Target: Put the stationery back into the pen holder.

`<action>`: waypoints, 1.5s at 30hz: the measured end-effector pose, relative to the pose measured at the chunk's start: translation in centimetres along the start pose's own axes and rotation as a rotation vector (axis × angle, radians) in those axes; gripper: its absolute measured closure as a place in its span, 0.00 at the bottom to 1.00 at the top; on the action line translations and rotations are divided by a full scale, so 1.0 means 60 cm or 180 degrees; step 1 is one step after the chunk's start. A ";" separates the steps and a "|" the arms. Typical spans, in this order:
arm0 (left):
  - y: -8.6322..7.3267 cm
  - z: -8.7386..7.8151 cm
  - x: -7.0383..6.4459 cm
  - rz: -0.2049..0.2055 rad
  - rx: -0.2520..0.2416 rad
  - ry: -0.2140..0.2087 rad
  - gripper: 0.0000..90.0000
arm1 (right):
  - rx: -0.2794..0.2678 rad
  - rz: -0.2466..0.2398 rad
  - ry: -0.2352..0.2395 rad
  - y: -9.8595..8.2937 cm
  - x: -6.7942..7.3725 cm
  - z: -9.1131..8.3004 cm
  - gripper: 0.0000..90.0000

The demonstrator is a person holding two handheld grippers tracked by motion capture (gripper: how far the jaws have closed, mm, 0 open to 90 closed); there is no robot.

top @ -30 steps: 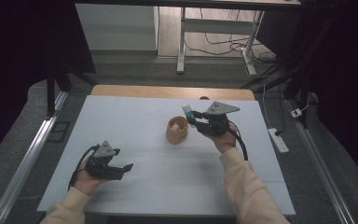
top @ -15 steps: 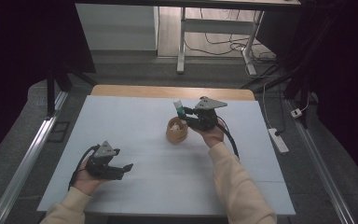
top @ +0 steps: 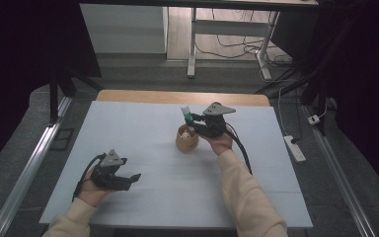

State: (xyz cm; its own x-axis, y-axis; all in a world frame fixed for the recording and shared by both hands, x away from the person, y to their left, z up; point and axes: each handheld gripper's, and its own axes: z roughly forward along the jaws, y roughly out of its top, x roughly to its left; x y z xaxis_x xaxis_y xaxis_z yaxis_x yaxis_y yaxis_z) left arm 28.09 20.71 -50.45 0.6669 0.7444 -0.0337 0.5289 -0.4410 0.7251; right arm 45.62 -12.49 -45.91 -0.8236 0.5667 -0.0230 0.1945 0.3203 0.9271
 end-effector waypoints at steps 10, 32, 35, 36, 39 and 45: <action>0.000 0.002 0.001 0.0002 0.0017 -0.0014 0.23 | -0.0044 -0.0001 0.0023 -0.003 0.000 0.001 0.73; -0.001 0.000 0.000 0.0003 0.0015 0.0008 0.23 | -0.0071 -0.0030 -0.0047 -0.008 0.003 -0.043 0.49; -0.002 0.001 0.000 -0.0002 0.0020 0.0006 0.23 | -0.0023 -0.0032 -0.0050 -0.015 0.002 -0.063 0.48; -0.002 0.001 0.000 -0.0006 0.0016 0.0010 0.23 | 0.0000 -0.0035 -0.0056 -0.018 0.002 -0.071 0.48; -0.002 0.000 0.001 -0.0005 0.0013 0.0011 0.23 | 0.0063 -0.0016 -0.0067 -0.031 0.001 -0.098 0.47; -0.003 -0.001 0.001 -0.0003 0.0004 0.0014 0.23 | 0.0215 -0.0007 -0.0119 -0.068 0.006 -0.153 0.46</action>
State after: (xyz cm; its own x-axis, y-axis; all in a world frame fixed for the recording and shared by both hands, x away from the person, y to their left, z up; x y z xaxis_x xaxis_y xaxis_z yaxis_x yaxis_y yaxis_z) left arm 28.02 20.85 -50.56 0.6641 0.7470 -0.0312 0.5300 -0.4409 0.7243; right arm 39.64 -20.54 -46.28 -0.8039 0.5934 -0.0401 0.2293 0.3713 0.8998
